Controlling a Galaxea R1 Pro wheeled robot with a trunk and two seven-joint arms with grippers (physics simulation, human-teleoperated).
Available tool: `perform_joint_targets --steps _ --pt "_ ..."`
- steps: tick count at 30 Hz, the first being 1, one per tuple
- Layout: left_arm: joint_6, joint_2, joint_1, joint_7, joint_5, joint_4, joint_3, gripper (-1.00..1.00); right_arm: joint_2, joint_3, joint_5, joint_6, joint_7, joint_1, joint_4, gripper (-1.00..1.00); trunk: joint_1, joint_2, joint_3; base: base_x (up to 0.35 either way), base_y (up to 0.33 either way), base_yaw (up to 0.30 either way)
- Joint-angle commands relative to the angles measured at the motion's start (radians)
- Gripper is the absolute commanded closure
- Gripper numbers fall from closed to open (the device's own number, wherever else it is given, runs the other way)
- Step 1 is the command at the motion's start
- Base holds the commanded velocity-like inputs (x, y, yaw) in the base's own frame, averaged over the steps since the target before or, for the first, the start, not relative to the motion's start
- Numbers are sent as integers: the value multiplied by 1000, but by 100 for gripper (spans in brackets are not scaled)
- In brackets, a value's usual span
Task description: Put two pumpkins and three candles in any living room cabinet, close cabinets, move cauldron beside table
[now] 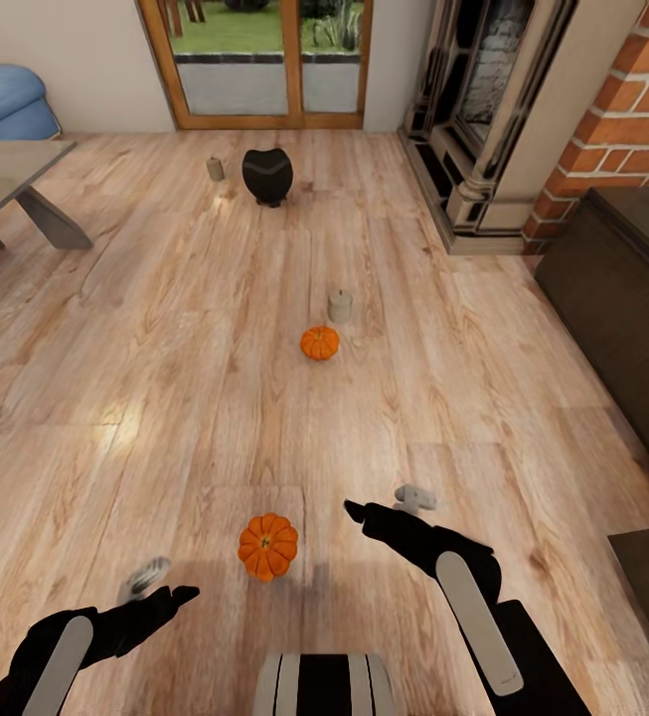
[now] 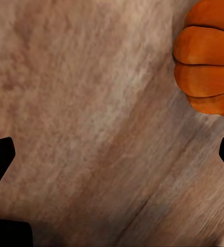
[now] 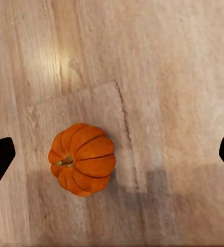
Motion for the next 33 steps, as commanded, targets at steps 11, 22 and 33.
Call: perform_joint_targets --steps 11,22,33 --pt "10 18 0 -64 13 -131 1 -100 -6 6 -10 14 -10 44 -73 -100 5 -3 -43 0 0 0" --pt "1 14 -2 -270 13 -160 -3 -100 -10 -1 -10 17 -10 47 -74 -100 10 -5 -86 0 0 0" --pt "-3 17 -1 -358 15 -151 2 -100 -65 -4 -10 19 182 48 -74 -100 15 -8 -128 0 0 0"
